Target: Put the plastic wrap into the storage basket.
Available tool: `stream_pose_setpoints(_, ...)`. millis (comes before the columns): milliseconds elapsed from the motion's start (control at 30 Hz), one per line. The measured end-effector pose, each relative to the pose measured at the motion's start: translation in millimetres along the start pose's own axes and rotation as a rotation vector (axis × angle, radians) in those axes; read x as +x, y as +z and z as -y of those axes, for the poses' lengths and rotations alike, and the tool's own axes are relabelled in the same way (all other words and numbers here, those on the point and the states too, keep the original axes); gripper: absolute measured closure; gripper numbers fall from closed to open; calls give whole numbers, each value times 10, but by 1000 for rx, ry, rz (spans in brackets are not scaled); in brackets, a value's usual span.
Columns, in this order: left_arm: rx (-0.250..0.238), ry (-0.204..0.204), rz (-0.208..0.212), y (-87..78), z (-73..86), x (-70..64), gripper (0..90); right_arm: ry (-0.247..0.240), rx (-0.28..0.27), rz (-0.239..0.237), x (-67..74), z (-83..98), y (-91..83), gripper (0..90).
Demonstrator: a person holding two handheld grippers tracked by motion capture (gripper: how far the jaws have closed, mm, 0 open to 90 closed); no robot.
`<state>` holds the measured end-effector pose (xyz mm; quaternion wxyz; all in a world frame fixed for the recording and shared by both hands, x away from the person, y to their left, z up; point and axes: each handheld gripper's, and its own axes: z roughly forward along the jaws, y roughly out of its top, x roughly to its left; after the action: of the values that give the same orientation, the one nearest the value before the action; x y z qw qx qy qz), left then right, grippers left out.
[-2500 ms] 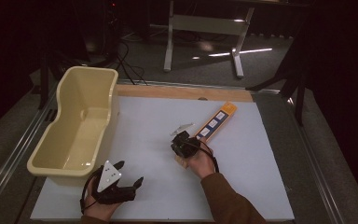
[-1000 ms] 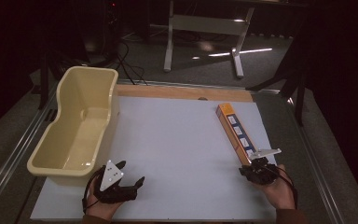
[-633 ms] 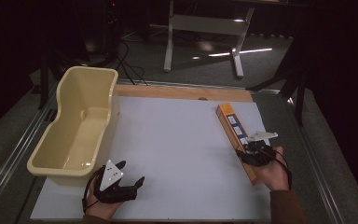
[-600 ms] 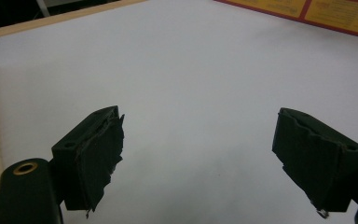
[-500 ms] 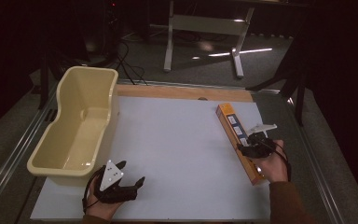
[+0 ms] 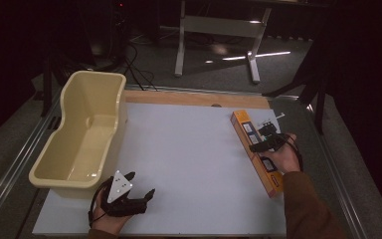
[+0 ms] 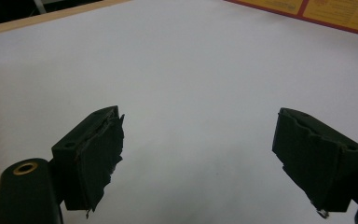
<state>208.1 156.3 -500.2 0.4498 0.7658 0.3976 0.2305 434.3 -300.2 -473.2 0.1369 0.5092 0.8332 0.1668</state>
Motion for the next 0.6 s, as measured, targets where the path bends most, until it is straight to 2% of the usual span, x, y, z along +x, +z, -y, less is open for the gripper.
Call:
stream_pose_setpoints(67, -5, -1, 0, -9, -1, 3, 161, 20, 32, -30, -36, -37, 49, 263)
stream_pose_setpoints(100, -4, -2, 0, -11, -1, 6, 161, 14, 41, -36, -40, -49, 66, 263)
stream_pose_setpoints(267, 2, -2, 3, -1, -1, 1, 161, -1, 96, -47, -6, -101, 131, 317)
stream_pose_setpoints(300, 1, 1, 3, -4, -2, -2, 161, -7, 115, -35, 6, -109, 152, 326)
stream_pose_setpoints(367, 3, -1, 3, -4, -3, -2, 161, 11, 141, -40, 4, -126, 166, 354)
stream_pose_setpoints(433, 6, -5, 2, -2, 0, 8, 162, 65, 175, -42, 3, -144, 150, 374)
stream_pose_setpoints(467, 5, -8, 2, -1, 1, 10, 162, 76, 196, -40, 12, -150, 144, 377)
stream_pose_setpoints(600, 4, -8, 1, -3, 0, 12, 162, 74, 289, -29, 121, -143, 108, 381)
